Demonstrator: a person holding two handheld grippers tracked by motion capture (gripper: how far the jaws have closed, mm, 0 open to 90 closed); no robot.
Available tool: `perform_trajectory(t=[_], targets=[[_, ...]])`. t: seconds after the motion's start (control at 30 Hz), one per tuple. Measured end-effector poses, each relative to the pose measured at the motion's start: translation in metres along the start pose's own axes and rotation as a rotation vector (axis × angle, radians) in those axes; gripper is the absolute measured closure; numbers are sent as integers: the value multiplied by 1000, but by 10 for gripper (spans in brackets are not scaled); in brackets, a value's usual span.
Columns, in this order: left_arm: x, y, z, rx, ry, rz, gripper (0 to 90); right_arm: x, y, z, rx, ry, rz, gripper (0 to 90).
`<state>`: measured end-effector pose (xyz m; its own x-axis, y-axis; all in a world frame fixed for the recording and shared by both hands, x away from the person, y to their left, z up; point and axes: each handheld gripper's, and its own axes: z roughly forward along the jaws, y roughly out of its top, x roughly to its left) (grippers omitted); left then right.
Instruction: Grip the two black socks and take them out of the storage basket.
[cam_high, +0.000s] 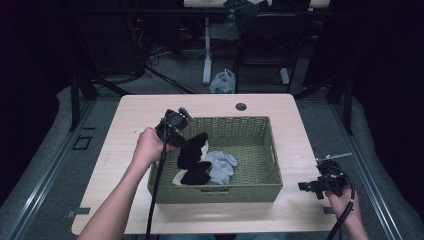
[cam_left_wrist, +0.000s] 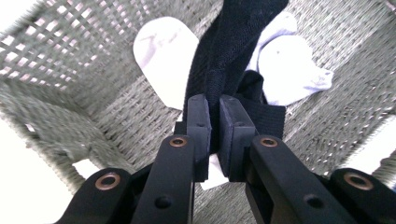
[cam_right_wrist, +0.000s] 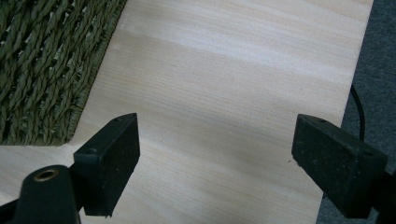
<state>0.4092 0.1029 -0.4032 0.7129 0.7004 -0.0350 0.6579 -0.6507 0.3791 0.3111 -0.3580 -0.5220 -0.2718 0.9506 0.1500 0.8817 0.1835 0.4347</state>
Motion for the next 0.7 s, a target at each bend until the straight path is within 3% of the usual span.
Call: perform_trajectory(t=[0.3,0.7], targets=[[0,9,-25,-13,25,16,844,0,0,0,6,0,-5,149],[-1,20,-46,-23,56,47,863,0,0,0,3,1,-5,149]])
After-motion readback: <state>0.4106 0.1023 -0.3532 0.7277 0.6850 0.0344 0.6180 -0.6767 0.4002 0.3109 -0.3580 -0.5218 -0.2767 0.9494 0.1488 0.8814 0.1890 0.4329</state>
